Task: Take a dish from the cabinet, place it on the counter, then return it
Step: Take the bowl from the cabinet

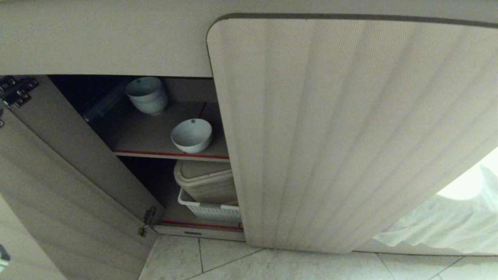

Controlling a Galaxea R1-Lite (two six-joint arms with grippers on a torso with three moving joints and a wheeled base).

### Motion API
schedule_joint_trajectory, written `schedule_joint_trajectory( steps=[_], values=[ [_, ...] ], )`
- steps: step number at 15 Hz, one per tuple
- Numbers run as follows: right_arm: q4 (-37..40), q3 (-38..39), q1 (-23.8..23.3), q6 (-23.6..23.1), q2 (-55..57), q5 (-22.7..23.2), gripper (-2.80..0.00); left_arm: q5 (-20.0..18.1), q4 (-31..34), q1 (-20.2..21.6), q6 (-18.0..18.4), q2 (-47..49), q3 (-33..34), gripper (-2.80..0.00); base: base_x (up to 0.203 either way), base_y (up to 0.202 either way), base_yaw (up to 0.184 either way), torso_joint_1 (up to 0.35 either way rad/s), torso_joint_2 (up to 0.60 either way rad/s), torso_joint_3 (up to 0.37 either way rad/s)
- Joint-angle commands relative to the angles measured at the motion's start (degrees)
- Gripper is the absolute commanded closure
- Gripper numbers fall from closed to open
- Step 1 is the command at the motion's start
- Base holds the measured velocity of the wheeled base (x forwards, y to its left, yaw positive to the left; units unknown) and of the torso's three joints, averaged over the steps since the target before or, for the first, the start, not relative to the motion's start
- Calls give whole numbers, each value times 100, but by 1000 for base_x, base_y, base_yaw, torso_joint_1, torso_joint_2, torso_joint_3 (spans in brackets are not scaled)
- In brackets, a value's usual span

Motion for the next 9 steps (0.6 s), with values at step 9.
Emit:
schedule_joint_trajectory(
  steps=[9],
  values=[
    [0, 0, 4, -2, -2, 0, 0, 40, -1934, -97, -1879, 2759, 54, 0, 0, 0, 0, 0, 0, 0]
  ],
)
